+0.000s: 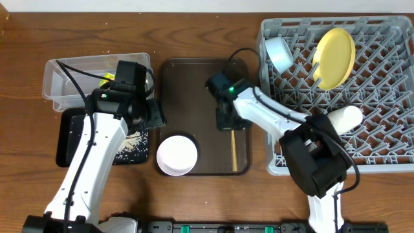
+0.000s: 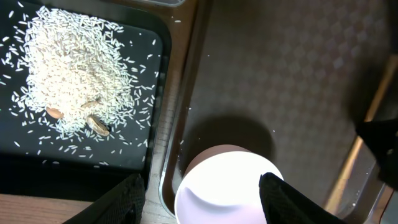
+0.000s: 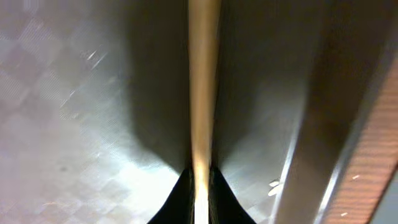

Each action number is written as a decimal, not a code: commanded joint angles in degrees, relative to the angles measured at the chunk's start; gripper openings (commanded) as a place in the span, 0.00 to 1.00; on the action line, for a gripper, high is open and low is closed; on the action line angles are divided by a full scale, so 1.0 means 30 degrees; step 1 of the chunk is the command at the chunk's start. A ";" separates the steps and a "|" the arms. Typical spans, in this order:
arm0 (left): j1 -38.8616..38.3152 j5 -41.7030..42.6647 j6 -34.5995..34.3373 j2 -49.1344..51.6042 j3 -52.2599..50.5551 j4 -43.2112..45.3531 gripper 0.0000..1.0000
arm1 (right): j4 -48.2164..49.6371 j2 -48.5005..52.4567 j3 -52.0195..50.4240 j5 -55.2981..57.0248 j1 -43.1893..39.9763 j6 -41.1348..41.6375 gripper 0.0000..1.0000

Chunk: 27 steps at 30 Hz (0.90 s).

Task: Sort waste into correct bins and load items into the dishwasher rack
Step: 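Place the second chopstick in the rack with the right gripper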

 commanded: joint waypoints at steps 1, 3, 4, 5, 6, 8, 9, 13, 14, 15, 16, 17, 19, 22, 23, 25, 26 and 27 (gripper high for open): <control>0.0073 -0.0233 -0.0175 -0.0087 0.0204 -0.0109 0.62 | -0.0066 -0.0364 0.0350 -0.0109 -0.0612 -0.0947 0.03; 0.0073 -0.0233 -0.0175 -0.0087 0.0204 -0.0109 0.62 | -0.0160 -0.1020 0.0430 -0.0306 -0.0947 -0.1253 0.01; 0.0073 -0.0233 -0.0182 -0.0087 0.0204 -0.0109 0.62 | -0.0175 -0.1450 0.0481 -0.0481 -0.1137 -0.1574 0.01; 0.0073 -0.0226 -0.0175 -0.0087 0.0204 -0.0109 0.62 | -0.0175 -0.1923 0.0525 -0.0714 -0.1326 -0.1945 0.01; 0.0073 -0.0226 -0.0175 -0.0087 0.0204 -0.0109 0.62 | -0.0175 -0.2433 0.0583 -0.0918 -0.1523 -0.2339 0.01; 0.0073 -0.0233 -0.0175 -0.0087 0.0204 -0.0109 0.62 | -0.0168 -0.3592 0.0714 -0.1173 -0.1916 -0.3133 0.01; 0.0073 -0.0226 -0.0175 -0.0087 0.0204 -0.0109 0.62 | -0.0168 -0.4226 0.0758 -0.1173 -0.2113 -0.3497 0.01; 0.0073 -0.0226 -0.0175 -0.0087 0.0204 -0.0109 0.62 | -0.0109 -0.6601 0.0765 -0.1078 -0.3045 -0.5377 0.01; 0.0073 -0.0233 -0.0175 -0.0087 0.0204 -0.0109 0.62 | -0.0146 -0.7089 0.0765 -0.0889 -0.3337 -0.5785 0.01; 0.0073 -0.0233 -0.0175 -0.0087 0.0204 -0.0109 0.62 | -0.0233 -0.7475 0.0758 -0.0561 -0.3636 -0.6047 0.01; 0.0073 -0.0233 -0.0175 -0.0087 0.0204 -0.0109 0.62 | -0.0379 -0.7832 0.0758 -0.0080 -0.4000 -0.6215 0.01; 0.0073 -0.0233 -0.0175 -0.0087 0.0204 -0.0109 0.62 | -0.0583 -0.8065 0.0758 0.0379 -0.4335 -0.6302 0.01; 0.0073 -0.0233 -0.0175 -0.0087 0.0204 -0.0109 0.62 | -0.1071 -0.8240 0.0758 0.1027 -0.4998 -0.6309 0.01; 0.0073 -0.0233 -0.0175 -0.0087 0.0204 -0.0109 0.62 | -0.1719 -0.8087 0.0612 0.1137 -0.5923 -0.6652 0.01; 0.0073 -0.0233 -0.0175 -0.0087 0.0204 -0.0102 0.62 | -0.1851 -0.8021 0.0539 0.1137 -0.6135 -0.6776 0.01; 0.0073 -0.0233 -0.0175 -0.0087 0.0204 -0.0102 0.62 | -0.2055 -0.7810 0.0240 0.1129 -0.6579 -0.6812 0.01; 0.0073 -0.0233 -0.0175 -0.0087 0.0204 -0.0102 0.62 | -0.2113 -0.7679 0.0087 0.1122 -0.6725 -0.6812 0.01; 0.0073 -0.0233 -0.0175 -0.0087 0.0204 -0.0102 0.62 | -0.2171 -0.7555 -0.0022 0.1129 -0.6827 -0.6812 0.01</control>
